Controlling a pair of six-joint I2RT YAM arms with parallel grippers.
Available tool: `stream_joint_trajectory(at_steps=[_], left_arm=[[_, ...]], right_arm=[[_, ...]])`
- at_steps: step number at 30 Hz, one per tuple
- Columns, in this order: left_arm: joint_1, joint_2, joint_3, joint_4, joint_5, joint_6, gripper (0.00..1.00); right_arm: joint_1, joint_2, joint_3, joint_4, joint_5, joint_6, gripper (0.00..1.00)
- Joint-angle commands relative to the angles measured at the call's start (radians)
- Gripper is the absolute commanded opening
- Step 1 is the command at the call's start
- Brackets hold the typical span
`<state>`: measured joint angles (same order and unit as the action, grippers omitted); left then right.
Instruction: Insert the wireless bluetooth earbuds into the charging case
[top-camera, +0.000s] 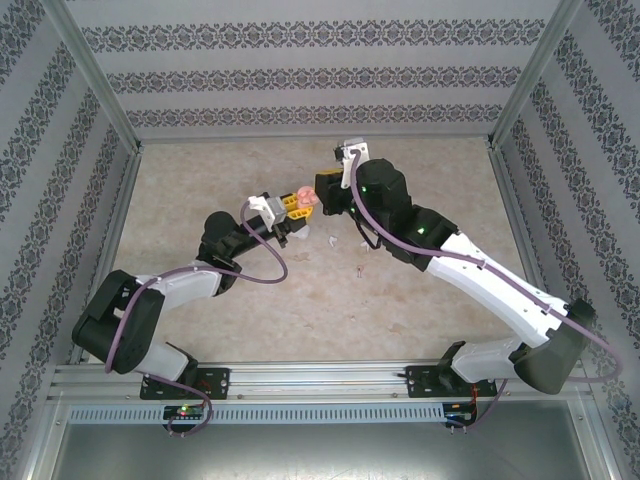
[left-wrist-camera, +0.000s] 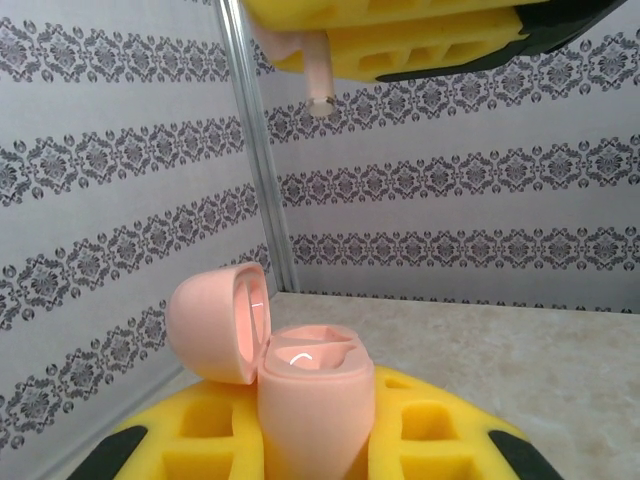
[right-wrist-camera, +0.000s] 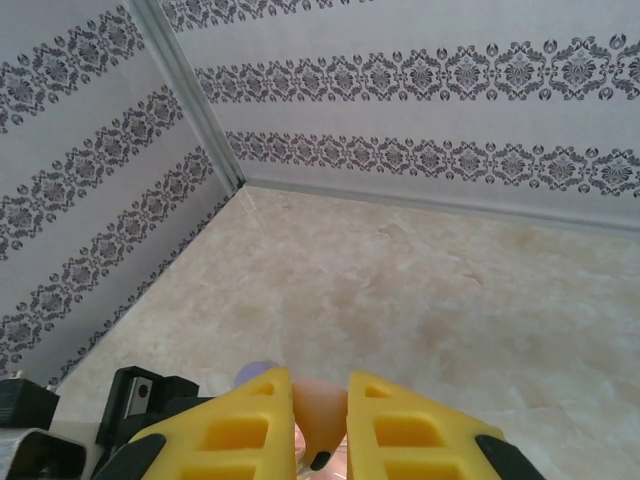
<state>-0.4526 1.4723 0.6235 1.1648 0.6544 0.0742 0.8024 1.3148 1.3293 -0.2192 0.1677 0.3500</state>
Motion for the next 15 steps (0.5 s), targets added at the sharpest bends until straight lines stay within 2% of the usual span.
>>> stream_joint_trajectory(at_steps=[1,15], left_arm=[[-0.013,0.009,0.034,0.109,0.036,-0.008,0.00],[-0.012,0.003,0.037,0.121,0.034,-0.027,0.00]], right_arm=[[0.017,-0.020,-0.024,0.040,-0.006,-0.045,0.15],[0.034,-0.004,-0.070,0.073,-0.018,-0.027,0.15]])
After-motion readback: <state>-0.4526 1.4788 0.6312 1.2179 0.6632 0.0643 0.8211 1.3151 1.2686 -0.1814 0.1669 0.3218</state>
